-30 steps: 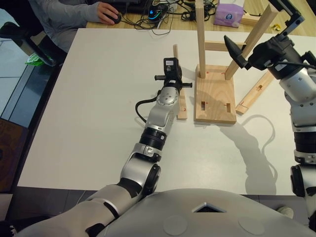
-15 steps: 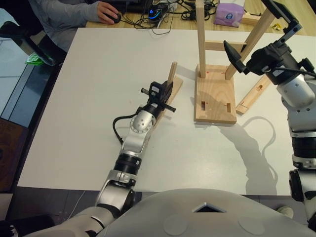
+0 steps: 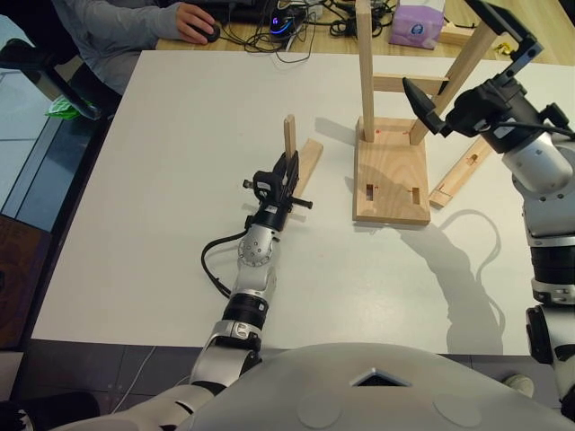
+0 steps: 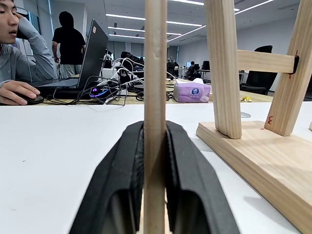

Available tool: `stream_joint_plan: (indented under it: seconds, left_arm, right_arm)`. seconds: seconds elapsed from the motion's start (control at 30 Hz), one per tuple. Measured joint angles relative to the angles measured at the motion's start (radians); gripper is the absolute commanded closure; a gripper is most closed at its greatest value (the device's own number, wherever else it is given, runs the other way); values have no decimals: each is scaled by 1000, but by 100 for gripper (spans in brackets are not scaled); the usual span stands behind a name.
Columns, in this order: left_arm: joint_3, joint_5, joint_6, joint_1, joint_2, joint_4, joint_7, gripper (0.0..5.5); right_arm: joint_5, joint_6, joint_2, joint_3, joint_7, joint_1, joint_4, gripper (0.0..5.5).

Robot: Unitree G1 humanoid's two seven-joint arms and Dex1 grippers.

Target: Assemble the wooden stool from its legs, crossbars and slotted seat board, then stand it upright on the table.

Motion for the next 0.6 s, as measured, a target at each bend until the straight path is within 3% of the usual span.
stream_joint_plan:
  seconds: [0.47, 0.6]
  left_arm:
    - [53, -106, 80, -27, -41, -117, -21, 509]
    - [40, -224, 228, -35, -41, -387, -17, 509]
  right_arm:
    - [28, 17, 10, 25, 42, 2, -14, 10]
    - [144, 179, -18, 126, 279, 105, -72, 91]
